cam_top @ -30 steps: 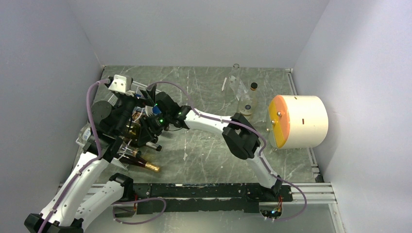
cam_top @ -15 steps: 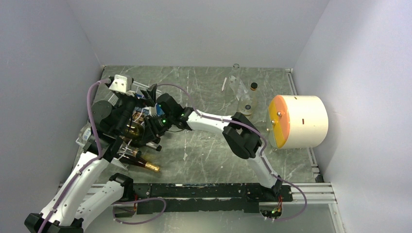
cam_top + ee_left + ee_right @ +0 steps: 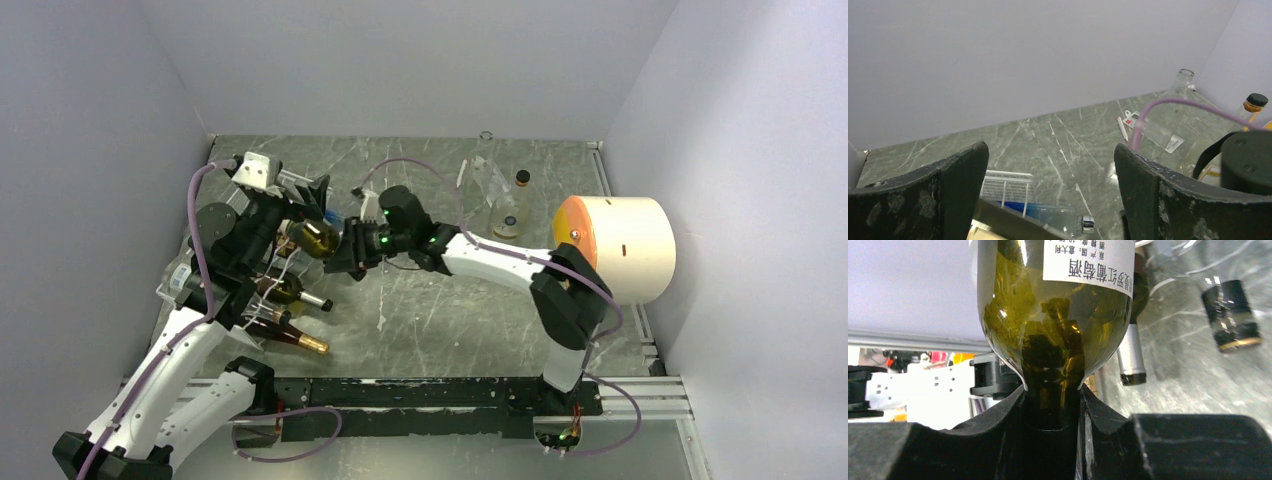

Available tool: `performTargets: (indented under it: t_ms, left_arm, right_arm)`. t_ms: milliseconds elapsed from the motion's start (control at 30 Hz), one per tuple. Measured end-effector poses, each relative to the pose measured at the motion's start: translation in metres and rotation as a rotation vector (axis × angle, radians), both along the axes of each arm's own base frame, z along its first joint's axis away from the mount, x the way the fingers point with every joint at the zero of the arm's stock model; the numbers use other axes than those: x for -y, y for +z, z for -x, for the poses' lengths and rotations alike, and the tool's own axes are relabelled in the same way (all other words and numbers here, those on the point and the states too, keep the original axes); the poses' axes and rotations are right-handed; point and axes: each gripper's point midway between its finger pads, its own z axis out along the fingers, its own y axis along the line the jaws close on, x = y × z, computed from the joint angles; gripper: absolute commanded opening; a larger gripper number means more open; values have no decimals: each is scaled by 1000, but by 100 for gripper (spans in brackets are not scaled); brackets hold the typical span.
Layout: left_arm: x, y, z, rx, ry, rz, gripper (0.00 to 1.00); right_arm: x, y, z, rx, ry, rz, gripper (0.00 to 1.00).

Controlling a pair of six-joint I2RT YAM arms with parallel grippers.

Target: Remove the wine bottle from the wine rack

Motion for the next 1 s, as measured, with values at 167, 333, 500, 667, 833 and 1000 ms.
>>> performTargets:
  t_ms: [167,333,500,667,833,1000]
  left_arm:
    - [8,-2,1,-4,-44,-9,99]
    - [27,-7,3,-9,-151,-28,99]
    - [63,-15,10,-13,-356,-54,99]
    - [107,-25,29,3,-630,-75,99]
    - [154,-53,67,22,-838,-175,99]
    - [196,-80,117,111,-961,-355,98]
  right_arm:
    - [41,15,-19,24,-115,-7,0]
    - [92,16,-28,41,-228,56,0]
    - [132,16,-20,72,-283,146,0]
    - [168,16,-4,126,-301,277,0]
    - [205,16,9,153,-312,428,0]
    - [226,15,26,150,-266,515,0]
